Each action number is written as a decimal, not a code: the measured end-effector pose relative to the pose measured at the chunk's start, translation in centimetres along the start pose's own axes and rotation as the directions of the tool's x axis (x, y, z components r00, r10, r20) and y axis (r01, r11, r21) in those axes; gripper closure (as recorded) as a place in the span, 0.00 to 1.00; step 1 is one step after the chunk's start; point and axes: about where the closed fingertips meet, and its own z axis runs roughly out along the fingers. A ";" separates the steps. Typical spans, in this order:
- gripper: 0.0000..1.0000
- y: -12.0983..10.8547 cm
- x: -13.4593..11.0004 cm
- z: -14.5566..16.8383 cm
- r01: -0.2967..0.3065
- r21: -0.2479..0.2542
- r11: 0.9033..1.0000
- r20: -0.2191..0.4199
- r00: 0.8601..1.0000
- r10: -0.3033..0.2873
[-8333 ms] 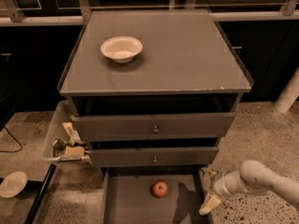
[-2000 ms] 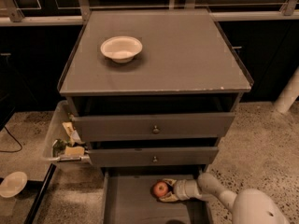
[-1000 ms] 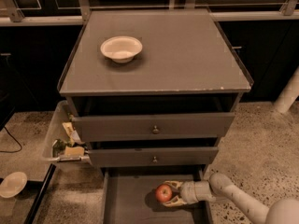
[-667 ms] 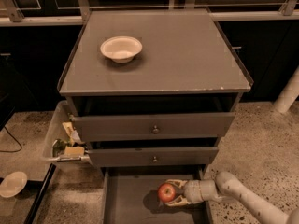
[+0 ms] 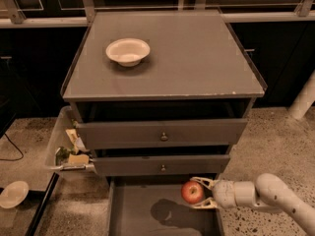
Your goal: Pick apple from bottom drawer and place on counter
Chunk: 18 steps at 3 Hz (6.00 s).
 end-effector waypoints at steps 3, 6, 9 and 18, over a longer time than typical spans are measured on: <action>1.00 -3.4 -5.9 -4.2 0.075 0.010 0.997 -0.058 0.995 -0.075; 1.00 -10.2 -16.6 -15.4 0.139 0.082 0.987 -0.039 0.990 -0.136; 1.00 -12.0 -22.3 -16.1 0.235 0.086 0.968 -0.051 0.972 -0.231; 1.00 -36.0 -29.0 -18.1 -0.016 0.159 0.987 -0.022 1.000 0.019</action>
Offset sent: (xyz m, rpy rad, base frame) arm 0.0043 -0.0077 0.0694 -0.0941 -0.0888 -0.0106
